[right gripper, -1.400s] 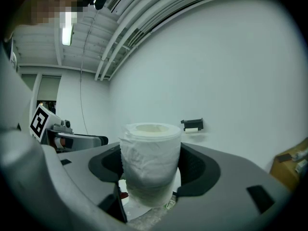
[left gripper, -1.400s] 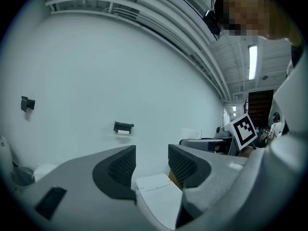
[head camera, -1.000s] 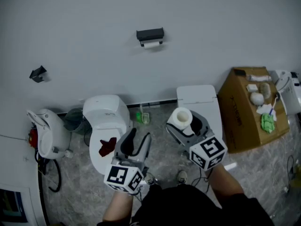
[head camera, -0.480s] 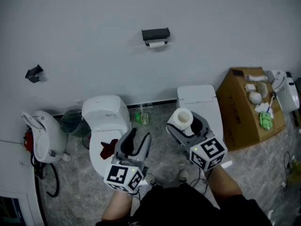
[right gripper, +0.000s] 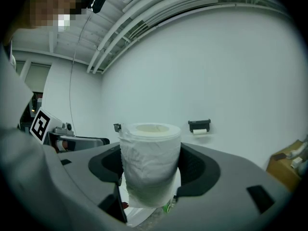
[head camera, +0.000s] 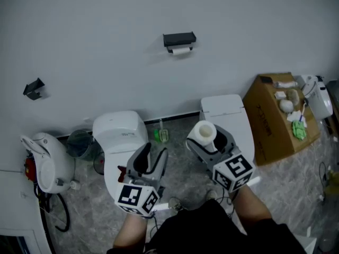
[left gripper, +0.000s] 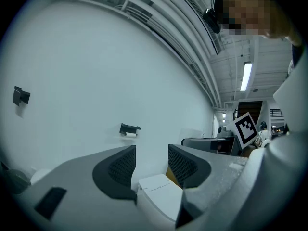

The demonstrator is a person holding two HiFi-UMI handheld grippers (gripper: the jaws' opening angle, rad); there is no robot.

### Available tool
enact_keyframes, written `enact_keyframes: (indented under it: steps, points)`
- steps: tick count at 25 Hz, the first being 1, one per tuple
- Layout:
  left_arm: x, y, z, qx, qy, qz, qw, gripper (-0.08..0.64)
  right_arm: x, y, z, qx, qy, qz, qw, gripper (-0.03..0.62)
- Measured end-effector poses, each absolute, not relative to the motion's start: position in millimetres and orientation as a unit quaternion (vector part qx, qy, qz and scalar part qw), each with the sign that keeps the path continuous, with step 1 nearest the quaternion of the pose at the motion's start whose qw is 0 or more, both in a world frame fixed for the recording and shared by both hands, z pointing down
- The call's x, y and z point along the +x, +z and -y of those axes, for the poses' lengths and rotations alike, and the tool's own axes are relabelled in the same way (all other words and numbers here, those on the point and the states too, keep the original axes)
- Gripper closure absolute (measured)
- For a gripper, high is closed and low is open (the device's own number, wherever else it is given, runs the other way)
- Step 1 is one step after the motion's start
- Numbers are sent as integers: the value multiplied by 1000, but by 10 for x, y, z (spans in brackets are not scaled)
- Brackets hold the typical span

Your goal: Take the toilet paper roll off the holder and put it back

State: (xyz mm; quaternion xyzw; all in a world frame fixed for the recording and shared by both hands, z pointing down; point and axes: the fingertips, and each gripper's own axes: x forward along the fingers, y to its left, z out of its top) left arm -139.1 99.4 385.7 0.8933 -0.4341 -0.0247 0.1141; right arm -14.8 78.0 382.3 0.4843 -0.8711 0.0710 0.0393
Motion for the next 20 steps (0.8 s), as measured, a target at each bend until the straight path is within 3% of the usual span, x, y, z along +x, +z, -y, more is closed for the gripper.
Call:
enact_keyframes:
  steps: [11, 20]
  points:
    - [-1391, 3991, -562, 889, -20, 438, 129, 362, -138, 3851, -323, 485, 84, 869, 53, 284]
    - [-857, 3950, 187, 879, -3, 462, 120, 362, 316, 3913, 505, 447, 82, 890, 37, 285]
